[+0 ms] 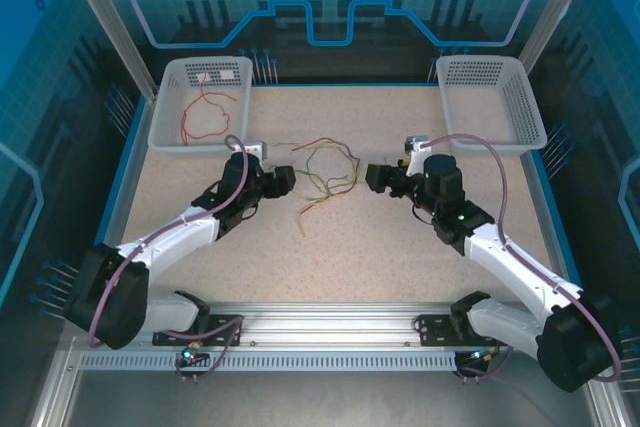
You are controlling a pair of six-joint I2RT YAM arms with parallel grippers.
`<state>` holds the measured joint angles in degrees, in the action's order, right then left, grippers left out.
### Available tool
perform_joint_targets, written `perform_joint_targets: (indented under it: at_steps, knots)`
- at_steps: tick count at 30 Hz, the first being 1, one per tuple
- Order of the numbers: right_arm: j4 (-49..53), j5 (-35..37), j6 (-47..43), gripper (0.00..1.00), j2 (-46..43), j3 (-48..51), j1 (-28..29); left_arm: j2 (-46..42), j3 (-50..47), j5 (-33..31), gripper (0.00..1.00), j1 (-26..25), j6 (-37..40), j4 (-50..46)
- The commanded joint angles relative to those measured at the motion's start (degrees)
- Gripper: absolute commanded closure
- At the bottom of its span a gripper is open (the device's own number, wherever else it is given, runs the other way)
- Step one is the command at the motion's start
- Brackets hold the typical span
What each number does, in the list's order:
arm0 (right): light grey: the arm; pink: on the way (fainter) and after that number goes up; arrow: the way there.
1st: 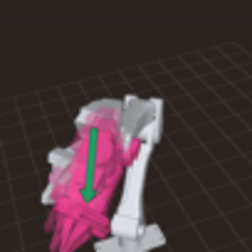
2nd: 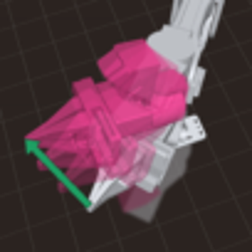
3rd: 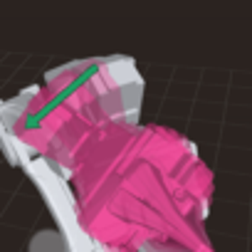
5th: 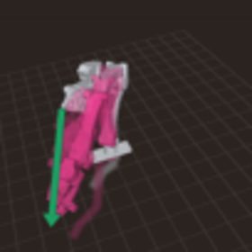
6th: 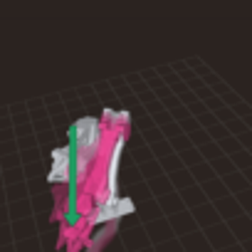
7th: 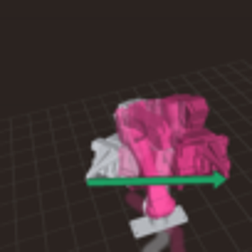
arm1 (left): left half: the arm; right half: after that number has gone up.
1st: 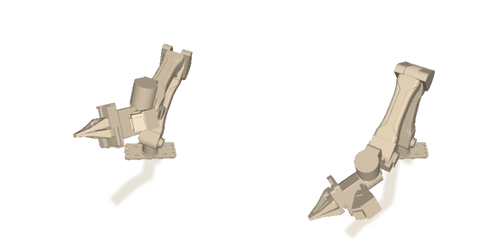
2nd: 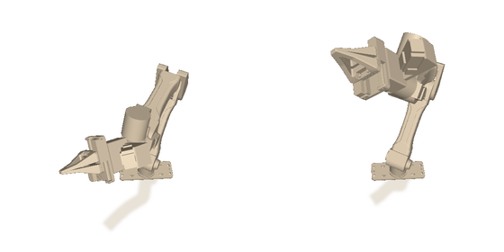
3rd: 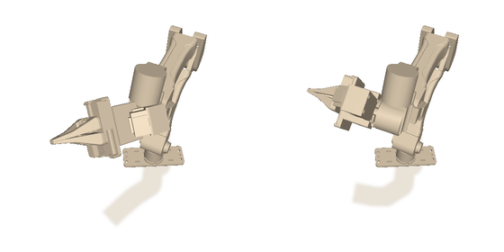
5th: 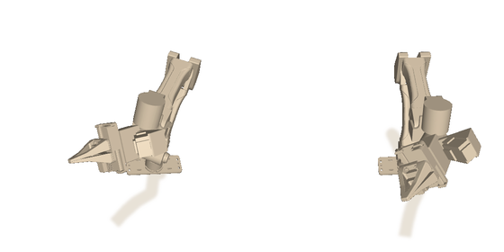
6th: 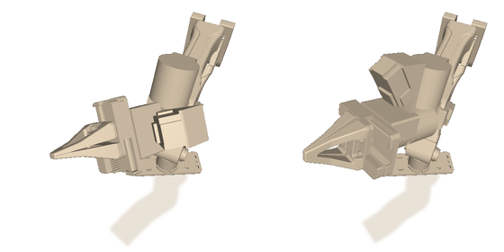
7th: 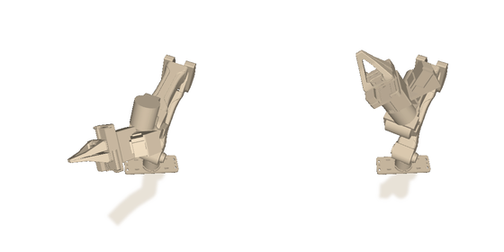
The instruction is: Untangle the cables
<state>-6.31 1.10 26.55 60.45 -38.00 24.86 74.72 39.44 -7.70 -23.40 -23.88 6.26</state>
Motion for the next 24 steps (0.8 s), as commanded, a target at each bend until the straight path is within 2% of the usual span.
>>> perform_joint_targets:
  at_steps: [1, 4, 8, 11, 17, 24]
  knots:
    - [-3.1, 0.6, -0.4, 0.08, 0.2, 0.7, 0.9, 3.1, -0.1, 1.8, 0.12, 0.0, 0.4, 0.0]
    - [-3.3, 0.5, -0.3, 0.08, 0.9, 0.4, 1.1, 7.1, 0.7, 4.9, 0.11, -0.3, 2.2, 2.4]
    - [-3.3, 0.5, -0.4, 0.07, 1.1, 0.1, 1.4, 11.9, 1.6, 4.8, 0.16, -1.0, 3.2, 5.8]
    - [-3.2, 0.4, -0.7, 0.07, 0.8, -0.1, 1.4, 15.9, 2.6, 4.9, 0.29, -1.1, 3.3, 7.3]
    - [-1.5, 1.0, -1.3, 0.07, 0.0, -0.7, 1.7, 15.3, 3.1, 7.1, 0.78, -2.3, 3.4, 9.5]
    - [-2.2, 1.7, -1.1, 0.06, 0.3, 0.0, 1.9, 7.9, 4.7, 8.5, 0.94, -3.0, 4.0, 2.6]
